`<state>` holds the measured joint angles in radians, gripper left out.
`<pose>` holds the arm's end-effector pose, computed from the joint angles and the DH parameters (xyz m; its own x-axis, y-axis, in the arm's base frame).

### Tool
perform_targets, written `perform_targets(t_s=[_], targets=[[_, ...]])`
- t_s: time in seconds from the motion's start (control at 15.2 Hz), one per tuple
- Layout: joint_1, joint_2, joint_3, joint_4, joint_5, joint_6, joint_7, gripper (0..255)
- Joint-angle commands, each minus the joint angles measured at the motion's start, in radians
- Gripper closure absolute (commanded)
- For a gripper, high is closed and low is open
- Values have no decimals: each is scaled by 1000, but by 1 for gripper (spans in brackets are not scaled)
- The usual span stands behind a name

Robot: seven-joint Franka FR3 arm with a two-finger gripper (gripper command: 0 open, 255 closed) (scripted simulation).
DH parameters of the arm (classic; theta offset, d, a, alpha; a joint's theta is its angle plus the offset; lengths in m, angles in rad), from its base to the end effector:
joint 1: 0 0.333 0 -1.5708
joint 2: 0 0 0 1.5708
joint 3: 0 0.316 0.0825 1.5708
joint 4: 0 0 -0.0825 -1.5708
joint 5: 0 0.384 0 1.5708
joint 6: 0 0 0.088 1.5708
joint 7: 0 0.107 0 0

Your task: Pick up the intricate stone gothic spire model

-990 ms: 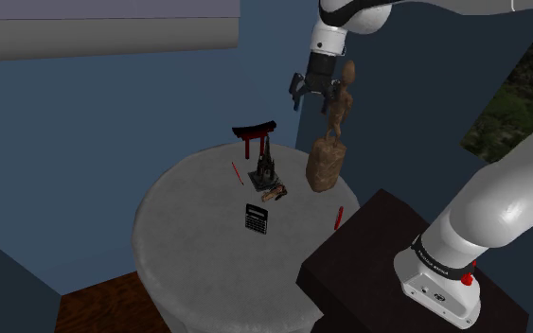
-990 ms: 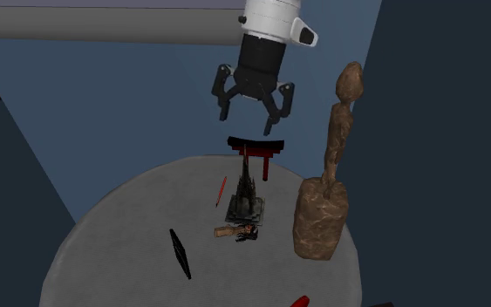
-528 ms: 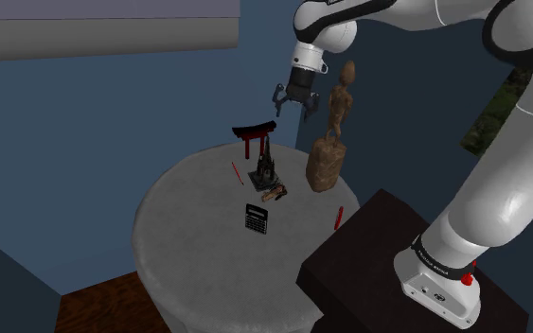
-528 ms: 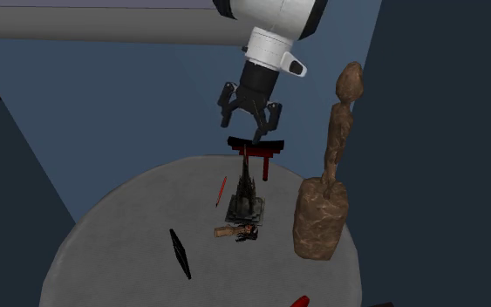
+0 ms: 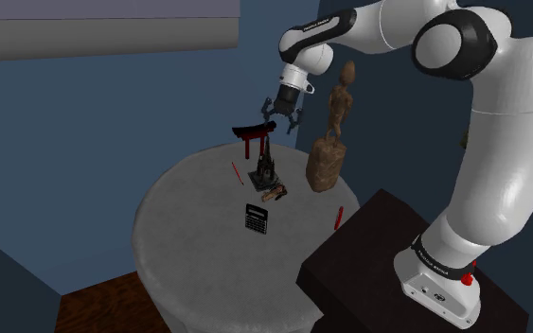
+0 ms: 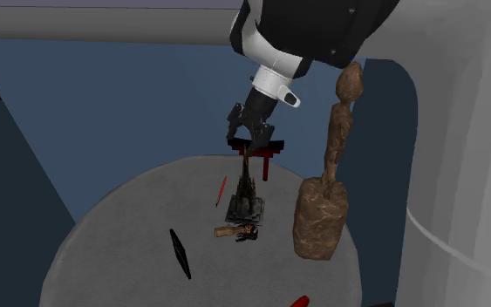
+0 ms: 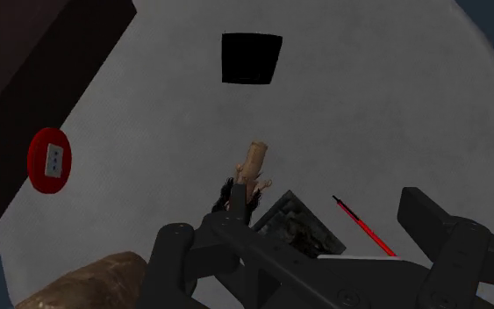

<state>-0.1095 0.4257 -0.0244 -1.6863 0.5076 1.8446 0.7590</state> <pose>0.6385 -0.0457 0.3414 0.4181 -0.7633 -0.4925 -0.8976 -0.4304 -0.0949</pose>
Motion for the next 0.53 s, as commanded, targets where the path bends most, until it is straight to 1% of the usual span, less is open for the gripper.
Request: perform_targets(t_s=[0.0, 0.46], targets=[[-16, 76, -5, 60, 36, -3, 37, 0], [-68, 337, -4, 260, 159, 13, 174, 0]])
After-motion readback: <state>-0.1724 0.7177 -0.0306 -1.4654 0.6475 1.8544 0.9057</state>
